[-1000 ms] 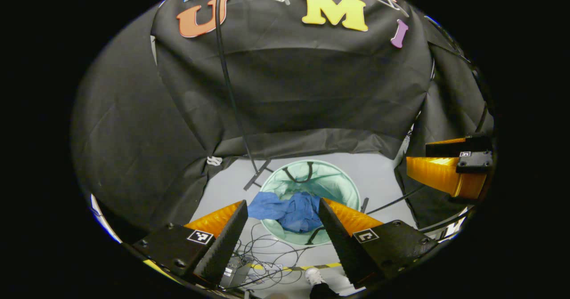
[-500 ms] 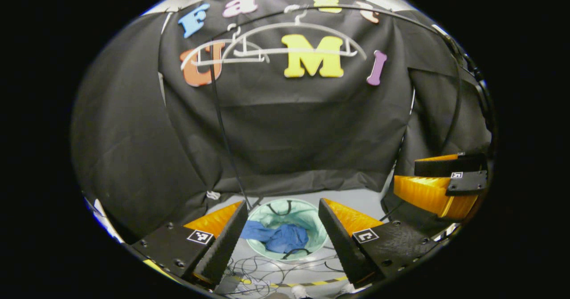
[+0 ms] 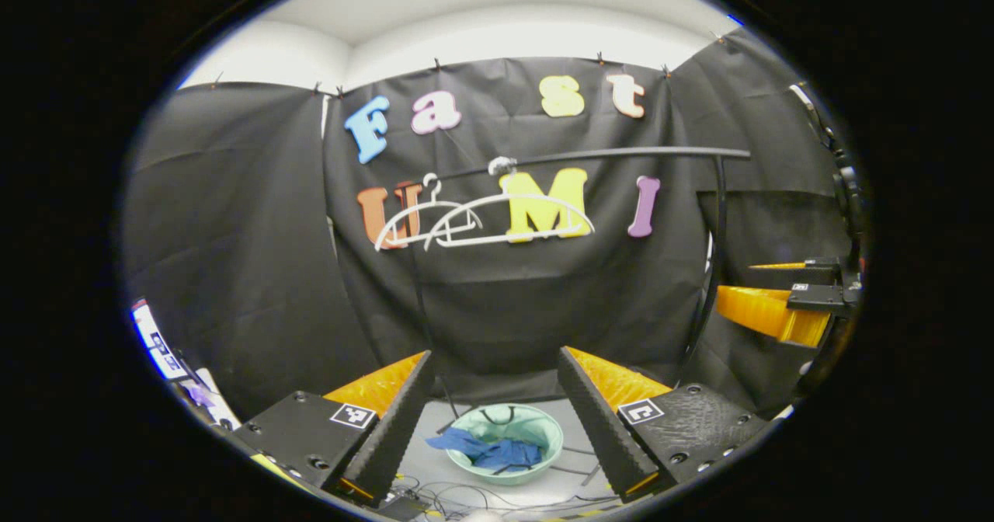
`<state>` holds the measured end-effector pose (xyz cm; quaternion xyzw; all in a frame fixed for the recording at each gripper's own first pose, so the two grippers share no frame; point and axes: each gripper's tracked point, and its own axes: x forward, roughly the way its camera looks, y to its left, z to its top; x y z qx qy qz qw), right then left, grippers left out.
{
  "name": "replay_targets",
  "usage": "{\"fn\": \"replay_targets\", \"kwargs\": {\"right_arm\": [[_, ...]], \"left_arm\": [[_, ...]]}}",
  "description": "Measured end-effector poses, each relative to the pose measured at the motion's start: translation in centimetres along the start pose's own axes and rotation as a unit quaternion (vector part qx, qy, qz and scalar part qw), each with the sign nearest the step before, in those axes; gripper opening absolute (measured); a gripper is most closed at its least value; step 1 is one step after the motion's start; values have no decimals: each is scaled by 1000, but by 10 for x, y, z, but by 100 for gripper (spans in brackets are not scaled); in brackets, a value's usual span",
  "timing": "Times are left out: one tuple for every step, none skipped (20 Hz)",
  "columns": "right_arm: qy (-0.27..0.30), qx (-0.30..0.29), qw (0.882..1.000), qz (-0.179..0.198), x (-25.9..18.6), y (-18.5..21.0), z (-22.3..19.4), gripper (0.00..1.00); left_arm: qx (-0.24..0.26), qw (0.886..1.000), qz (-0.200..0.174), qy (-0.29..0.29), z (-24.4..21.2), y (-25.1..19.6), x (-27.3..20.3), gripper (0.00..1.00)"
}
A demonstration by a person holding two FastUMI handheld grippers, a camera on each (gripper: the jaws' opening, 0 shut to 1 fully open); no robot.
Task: Grasp the clothes on the hanger with both hands and then place them into the laundry hamper below.
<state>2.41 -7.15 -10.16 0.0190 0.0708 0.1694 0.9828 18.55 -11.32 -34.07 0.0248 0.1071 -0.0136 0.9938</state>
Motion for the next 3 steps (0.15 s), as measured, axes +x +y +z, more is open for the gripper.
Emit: {"fn": "replay_targets", "kwargs": {"right_arm": [[-21,5,1000,-6,-13,-2,13,100],[-40,8,999,-14,-24,-1,23,100],[-59,9,998,-21,-36,-1,35,100]], "left_arm": [[3,1000,2,-17,6,4,2,97],[11,999,5,-31,10,6,7,97],[14,999,14,-41,13,13,7,97]]}}
